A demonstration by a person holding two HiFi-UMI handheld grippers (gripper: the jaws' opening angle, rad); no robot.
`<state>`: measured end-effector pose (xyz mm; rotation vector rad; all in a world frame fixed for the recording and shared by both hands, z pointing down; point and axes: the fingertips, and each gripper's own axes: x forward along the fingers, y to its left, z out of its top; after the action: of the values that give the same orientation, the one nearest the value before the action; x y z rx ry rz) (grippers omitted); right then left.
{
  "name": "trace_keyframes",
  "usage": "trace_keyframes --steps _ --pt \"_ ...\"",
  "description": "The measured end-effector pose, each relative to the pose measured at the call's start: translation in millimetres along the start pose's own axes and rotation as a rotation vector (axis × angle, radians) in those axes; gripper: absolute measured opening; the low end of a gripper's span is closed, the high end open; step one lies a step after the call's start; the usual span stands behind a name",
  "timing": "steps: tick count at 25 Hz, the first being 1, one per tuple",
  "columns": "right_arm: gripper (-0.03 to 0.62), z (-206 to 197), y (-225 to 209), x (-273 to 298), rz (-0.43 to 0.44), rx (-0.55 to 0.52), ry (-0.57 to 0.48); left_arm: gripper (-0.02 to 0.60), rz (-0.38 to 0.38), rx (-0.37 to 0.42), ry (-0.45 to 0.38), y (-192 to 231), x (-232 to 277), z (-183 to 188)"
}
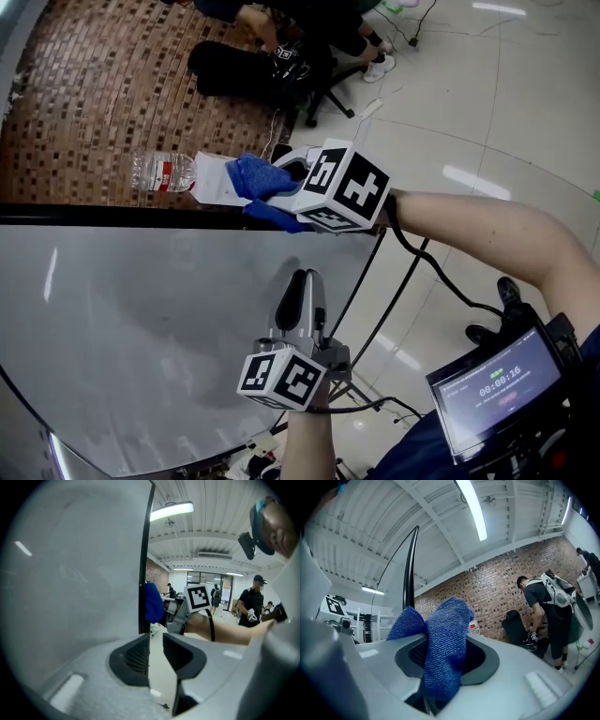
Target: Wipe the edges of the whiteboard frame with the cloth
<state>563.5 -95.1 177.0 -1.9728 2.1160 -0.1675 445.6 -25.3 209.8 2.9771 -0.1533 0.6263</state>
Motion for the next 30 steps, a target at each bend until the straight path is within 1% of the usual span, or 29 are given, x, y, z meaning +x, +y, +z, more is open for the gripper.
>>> trace_keyframes --steps 3,4,5,6,8,9,10,13,17,20,23,24,27,30 --pt "0.135 -3 -25 -9 -0.09 -0.03 0.036 0.089 0.008 -0.009 0.01 1 0 2" --pt "0.137 -10 -34 -13 -0.111 -0.02 0.052 0.089 0.008 -0.011 0.012 1 -1 1" --pt "0.137 -20 -40 -17 -0.11 0.007 0.065 0.089 0.008 -0.011 0.014 1 0 -2" --pt "0.137 -31 -42 -19 -0.087 0.047 0.069 0.089 0.009 -0.012 0.017 1 1 -6" --pt "0.138 -49 -33 -17 -0.02 0.125 0.057 0.087 0.014 -0.014 0.028 5 3 -13" --pt "0.138 -55 -26 -12 -0.002 0.149 0.046 0.087 0.012 -0.018 0.032 9 3 -16" --pt "0.137 -59 -22 -9 -0.003 0.16 0.038 0.086 0.005 -0.023 0.032 11 2 -18" --pt "0.138 -68 -27 -14 -0.05 0.167 0.053 0.086 -0.017 -0.036 0.027 1 4 -23" --pt "0.138 -81 -54 -30 -0.113 0.221 0.069 0.086 0.011 -0.043 0.049 -21 16 -29" --pt "0.137 -101 -68 -32 -0.169 0.284 0.095 0.086 0.022 -0.049 0.057 -17 14 -33" --pt "0.138 -139 -62 -23 -0.143 0.323 0.173 0.086 0.032 -0.059 0.058 -7 10 -35" --pt "0.137 -153 -59 -23 -0.136 0.335 0.18 0.086 0.034 -0.062 0.059 -6 9 -39" --pt "0.135 -182 -59 -37 -0.138 0.426 0.118 0.084 0.035 -0.066 0.056 -15 14 -59" --pt "0.135 -194 -64 -44 -0.166 0.443 0.132 0.083 0.023 -0.087 0.058 -15 18 -65"
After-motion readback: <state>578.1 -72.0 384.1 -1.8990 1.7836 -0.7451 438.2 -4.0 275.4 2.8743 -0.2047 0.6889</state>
